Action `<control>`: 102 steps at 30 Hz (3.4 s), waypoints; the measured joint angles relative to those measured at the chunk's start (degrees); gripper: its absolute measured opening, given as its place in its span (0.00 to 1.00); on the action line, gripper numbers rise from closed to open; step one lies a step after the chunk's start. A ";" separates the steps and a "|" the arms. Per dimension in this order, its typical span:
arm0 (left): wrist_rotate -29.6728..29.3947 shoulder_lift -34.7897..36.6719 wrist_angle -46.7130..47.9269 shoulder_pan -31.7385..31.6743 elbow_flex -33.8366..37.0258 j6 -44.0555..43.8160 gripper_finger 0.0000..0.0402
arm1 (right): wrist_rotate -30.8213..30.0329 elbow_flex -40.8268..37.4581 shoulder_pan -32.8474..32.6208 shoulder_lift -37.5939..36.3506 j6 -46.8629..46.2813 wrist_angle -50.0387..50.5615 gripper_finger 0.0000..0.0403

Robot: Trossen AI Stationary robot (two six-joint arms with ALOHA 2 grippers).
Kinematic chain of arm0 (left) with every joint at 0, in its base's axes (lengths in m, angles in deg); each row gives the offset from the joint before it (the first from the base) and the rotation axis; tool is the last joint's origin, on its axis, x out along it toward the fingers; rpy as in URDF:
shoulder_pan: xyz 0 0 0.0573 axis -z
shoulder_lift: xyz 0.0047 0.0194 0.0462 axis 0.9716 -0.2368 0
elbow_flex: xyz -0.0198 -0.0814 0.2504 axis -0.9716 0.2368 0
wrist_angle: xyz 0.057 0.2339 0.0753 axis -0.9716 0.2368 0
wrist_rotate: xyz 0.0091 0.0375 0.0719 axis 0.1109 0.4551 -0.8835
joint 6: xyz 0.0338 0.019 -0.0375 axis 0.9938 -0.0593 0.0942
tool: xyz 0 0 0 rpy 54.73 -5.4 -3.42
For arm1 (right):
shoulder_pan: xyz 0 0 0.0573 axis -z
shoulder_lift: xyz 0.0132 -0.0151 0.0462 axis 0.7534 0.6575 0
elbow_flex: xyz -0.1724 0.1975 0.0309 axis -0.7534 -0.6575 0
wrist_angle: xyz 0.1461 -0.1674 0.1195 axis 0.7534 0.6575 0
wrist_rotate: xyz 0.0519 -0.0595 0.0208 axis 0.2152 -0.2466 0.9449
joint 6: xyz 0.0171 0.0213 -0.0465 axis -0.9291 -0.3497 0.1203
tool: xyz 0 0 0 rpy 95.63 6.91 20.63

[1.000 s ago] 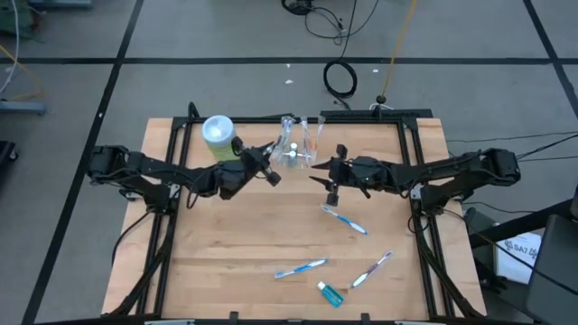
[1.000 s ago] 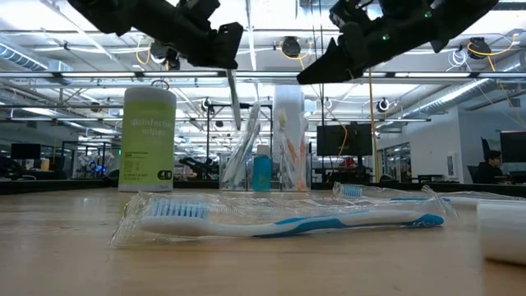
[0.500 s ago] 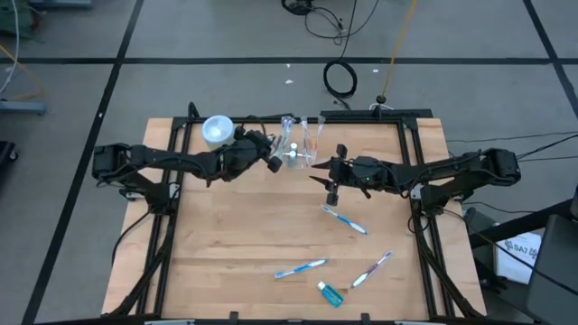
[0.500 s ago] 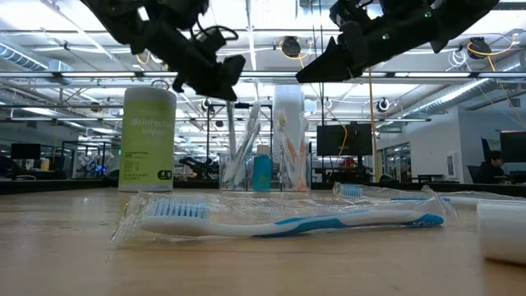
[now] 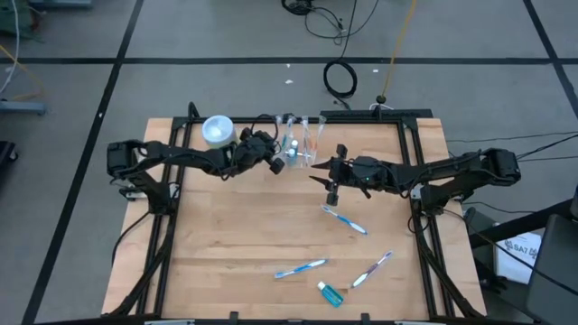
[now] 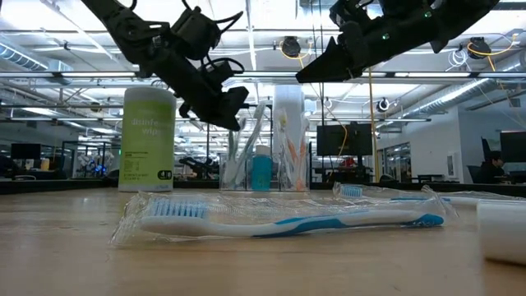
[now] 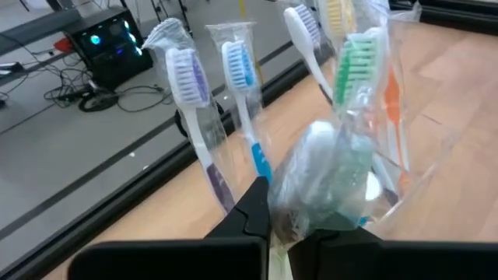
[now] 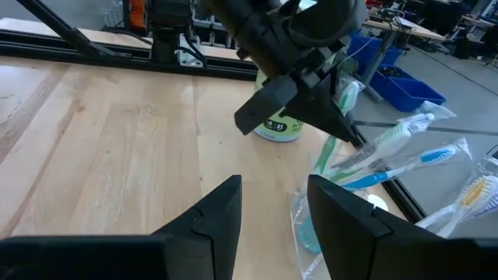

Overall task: Pick & Place toothbrushing station
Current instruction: Put the green toothbrush into the transparent organizer, then put the mouthwash into the transparent organizer

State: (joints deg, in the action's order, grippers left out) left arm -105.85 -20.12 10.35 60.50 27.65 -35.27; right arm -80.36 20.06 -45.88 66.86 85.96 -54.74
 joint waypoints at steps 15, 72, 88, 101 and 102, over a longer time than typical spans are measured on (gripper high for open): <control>2.06 0.35 1.50 0.12 0.17 1.46 0.35 | 0.00 0.00 0.00 0.00 -0.01 0.04 0.35; 24.36 15.73 6.41 15.78 0.14 14.64 0.44 | 8.01 36.94 -31.04 23.29 -61.36 49.34 0.35; 24.36 15.73 6.94 15.84 0.14 9.65 0.44 | 26.96 39.67 -31.81 37.41 -80.82 52.41 0.35; 24.38 15.73 9.90 17.23 0.14 7.47 0.44 | 22.46 39.65 -33.57 40.04 -73.37 51.36 0.35; 24.38 15.73 9.91 17.23 0.14 7.45 0.44 | 22.21 39.65 -33.57 40.04 -72.95 51.33 0.35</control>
State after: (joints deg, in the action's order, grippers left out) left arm -81.47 -4.39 20.26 77.74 27.79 -27.82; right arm -58.15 59.71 -79.46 106.90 13.01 -3.41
